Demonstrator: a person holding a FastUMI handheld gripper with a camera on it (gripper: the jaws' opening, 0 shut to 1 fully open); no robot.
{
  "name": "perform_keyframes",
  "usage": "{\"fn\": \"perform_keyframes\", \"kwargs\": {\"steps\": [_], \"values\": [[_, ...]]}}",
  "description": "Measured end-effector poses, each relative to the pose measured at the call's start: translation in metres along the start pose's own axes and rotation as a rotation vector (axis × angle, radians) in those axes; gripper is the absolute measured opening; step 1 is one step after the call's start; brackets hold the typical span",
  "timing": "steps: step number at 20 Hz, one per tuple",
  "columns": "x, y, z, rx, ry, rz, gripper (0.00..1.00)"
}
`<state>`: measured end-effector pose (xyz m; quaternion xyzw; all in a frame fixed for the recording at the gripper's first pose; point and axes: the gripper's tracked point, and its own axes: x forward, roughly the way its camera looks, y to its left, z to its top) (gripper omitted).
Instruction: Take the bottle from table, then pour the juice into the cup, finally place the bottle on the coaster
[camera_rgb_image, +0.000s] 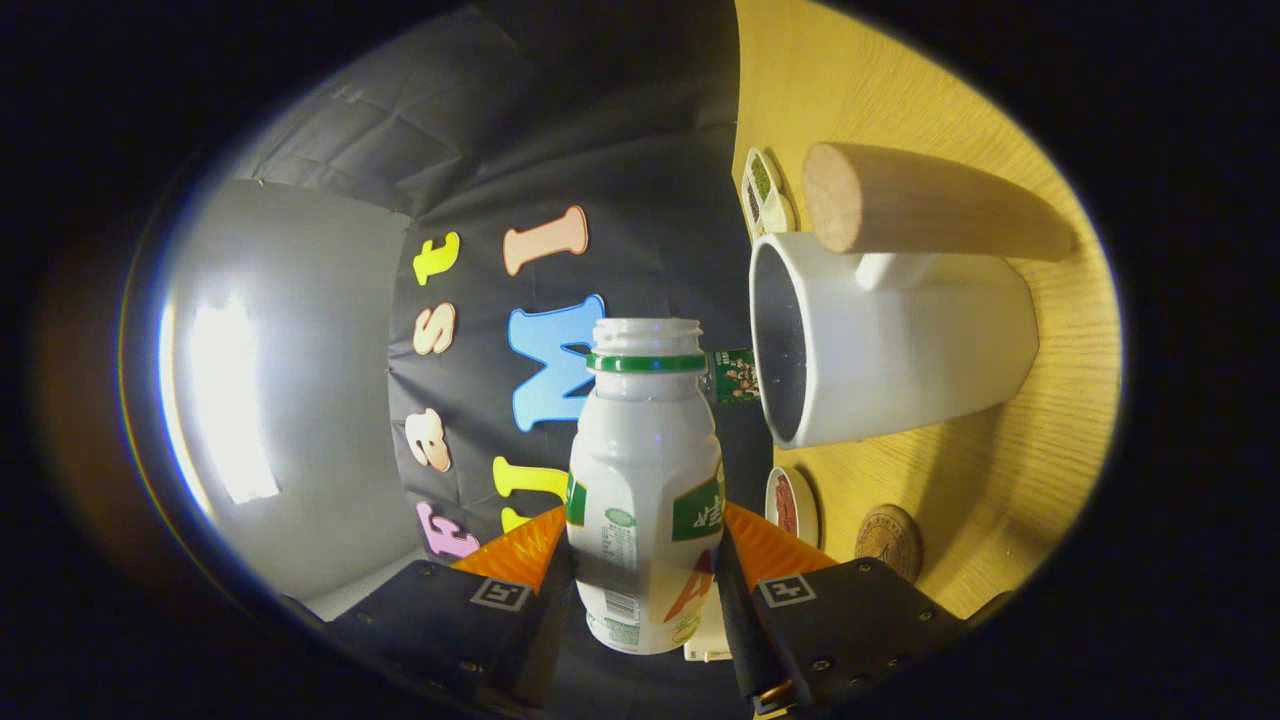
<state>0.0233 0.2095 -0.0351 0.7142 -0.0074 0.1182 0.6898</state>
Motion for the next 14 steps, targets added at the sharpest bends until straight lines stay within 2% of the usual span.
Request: {"fn": "perform_keyframes", "kwargs": {"steps": [14], "values": [[-0.004, -0.018, -0.021, -0.329, 0.056, -0.111, 0.68]]}}
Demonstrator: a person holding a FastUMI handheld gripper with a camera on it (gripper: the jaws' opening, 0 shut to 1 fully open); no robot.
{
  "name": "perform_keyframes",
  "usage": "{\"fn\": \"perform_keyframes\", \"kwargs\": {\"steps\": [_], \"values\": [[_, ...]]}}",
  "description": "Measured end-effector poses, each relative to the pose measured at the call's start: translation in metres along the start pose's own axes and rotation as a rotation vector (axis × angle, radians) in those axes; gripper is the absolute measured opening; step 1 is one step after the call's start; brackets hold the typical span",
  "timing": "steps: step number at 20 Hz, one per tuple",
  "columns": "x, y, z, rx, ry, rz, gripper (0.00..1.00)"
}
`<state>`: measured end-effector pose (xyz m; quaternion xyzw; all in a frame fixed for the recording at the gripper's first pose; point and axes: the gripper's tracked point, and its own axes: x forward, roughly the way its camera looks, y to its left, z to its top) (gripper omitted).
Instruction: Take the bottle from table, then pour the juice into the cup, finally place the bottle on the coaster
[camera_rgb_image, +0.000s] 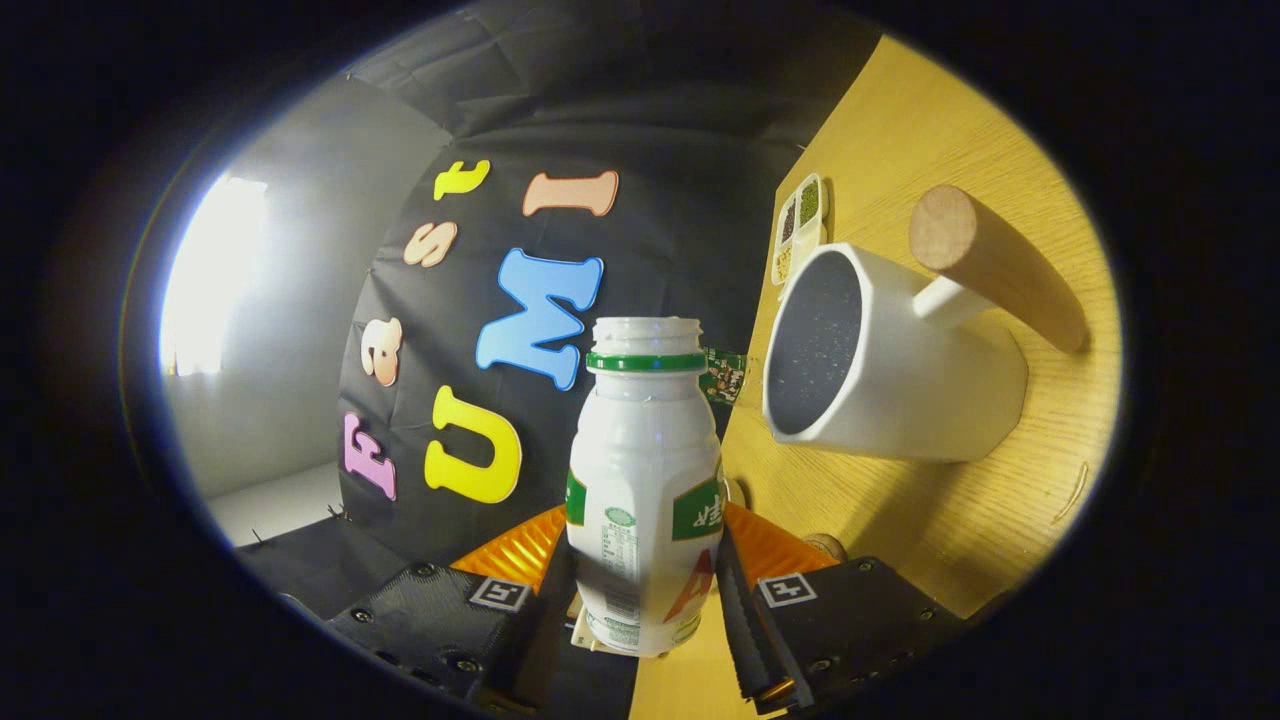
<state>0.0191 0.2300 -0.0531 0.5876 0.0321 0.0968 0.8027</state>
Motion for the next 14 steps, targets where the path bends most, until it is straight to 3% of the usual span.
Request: {"fn": "perform_keyframes", "kwargs": {"steps": [4, 8, 14], "values": [[-0.005, 0.002, -0.006, -0.079, 0.005, -0.015, 0.68], [-0.003, 0.0, -0.014, -0.259, 0.013, -0.073, 0.68], [0.003, 0.014, -0.03, -0.448, 0.053, -0.086, 0.68]]}}
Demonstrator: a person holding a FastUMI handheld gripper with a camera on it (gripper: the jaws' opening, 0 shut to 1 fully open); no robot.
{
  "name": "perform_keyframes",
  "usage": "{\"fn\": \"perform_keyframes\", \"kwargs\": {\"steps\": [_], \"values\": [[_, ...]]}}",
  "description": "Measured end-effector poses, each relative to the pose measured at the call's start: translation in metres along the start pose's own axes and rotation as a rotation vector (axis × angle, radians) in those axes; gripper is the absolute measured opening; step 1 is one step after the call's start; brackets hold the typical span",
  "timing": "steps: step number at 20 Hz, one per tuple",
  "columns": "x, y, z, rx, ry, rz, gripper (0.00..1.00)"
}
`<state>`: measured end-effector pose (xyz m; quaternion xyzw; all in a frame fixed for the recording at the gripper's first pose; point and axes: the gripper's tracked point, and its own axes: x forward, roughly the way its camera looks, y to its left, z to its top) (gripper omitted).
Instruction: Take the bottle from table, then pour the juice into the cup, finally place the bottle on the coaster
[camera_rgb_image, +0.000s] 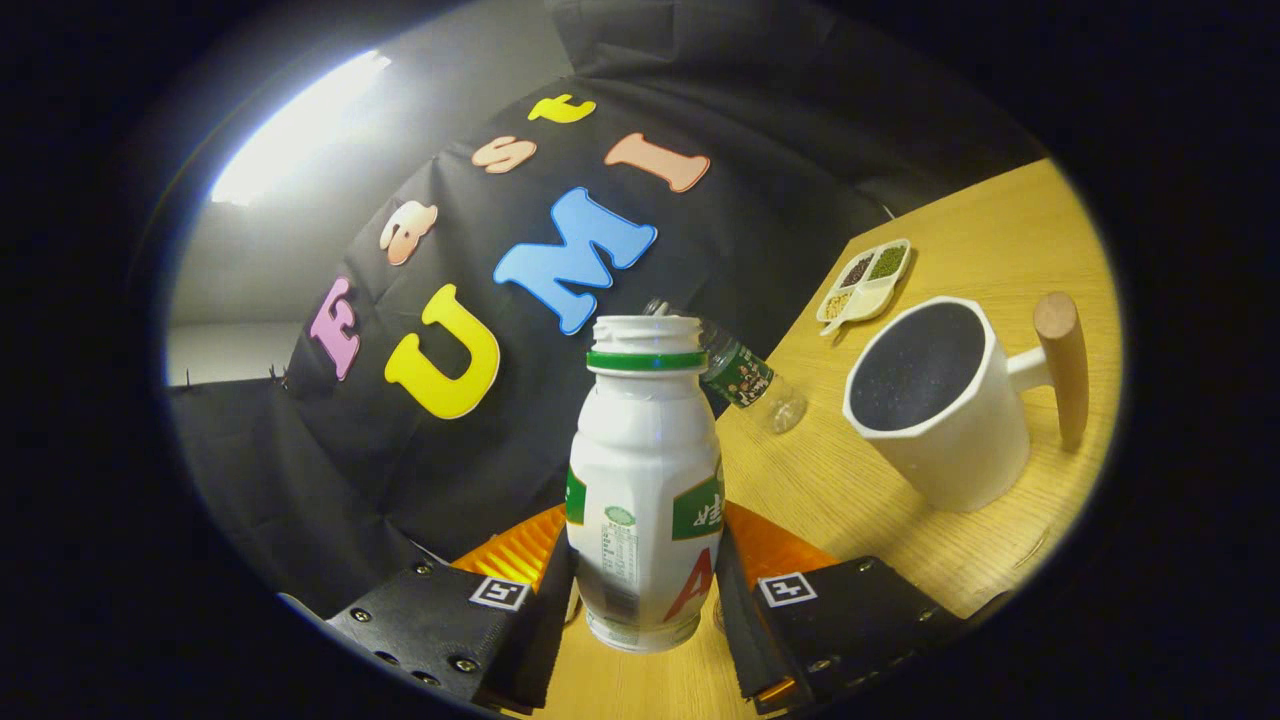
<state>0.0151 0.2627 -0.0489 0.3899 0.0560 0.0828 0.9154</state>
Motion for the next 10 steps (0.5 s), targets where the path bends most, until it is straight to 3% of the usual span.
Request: {"fn": "perform_keyframes", "kwargs": {"steps": [5, 10], "values": [[0.004, 0.009, -0.006, -0.227, 0.019, -0.044, 0.68], [0.006, 0.02, -0.019, -0.298, 0.051, -0.024, 0.68]]}}
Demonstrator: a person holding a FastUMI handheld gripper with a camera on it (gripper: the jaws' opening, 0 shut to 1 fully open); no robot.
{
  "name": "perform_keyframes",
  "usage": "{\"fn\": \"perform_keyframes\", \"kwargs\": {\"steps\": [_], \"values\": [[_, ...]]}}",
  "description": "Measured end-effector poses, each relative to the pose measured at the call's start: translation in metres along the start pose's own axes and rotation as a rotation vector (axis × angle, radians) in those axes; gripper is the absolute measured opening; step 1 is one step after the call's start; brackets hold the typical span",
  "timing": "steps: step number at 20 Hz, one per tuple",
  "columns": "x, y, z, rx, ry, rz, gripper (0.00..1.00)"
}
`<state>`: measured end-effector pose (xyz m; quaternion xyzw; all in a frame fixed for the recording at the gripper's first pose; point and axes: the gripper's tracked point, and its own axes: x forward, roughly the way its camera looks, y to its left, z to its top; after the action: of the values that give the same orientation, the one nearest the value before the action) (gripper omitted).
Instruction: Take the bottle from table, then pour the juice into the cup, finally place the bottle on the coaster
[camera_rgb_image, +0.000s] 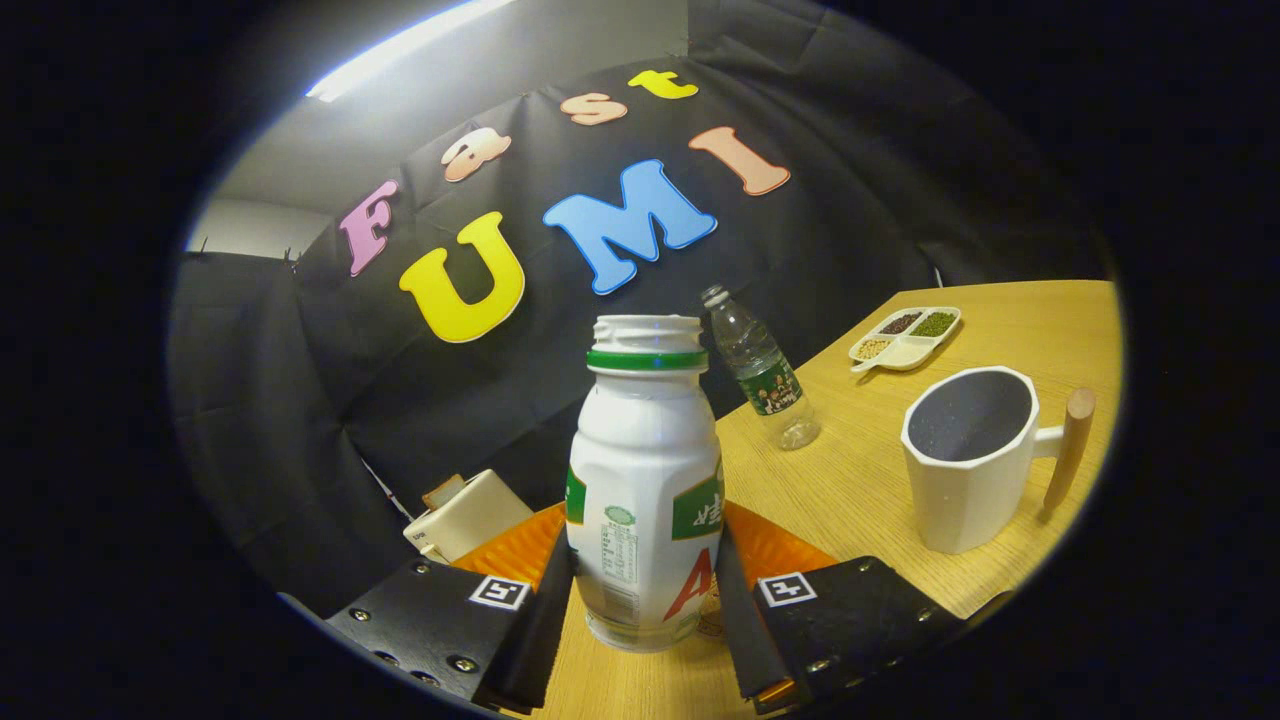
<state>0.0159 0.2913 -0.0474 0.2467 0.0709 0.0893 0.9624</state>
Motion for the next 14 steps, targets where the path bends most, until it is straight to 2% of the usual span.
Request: {"fn": "perform_keyframes", "kwargs": {"steps": [9, 14], "values": [[0.008, -0.002, -0.008, -0.2, 0.032, -0.047, 0.68], [0.014, -0.006, -0.013, -0.406, 0.049, -0.098, 0.68]]}}
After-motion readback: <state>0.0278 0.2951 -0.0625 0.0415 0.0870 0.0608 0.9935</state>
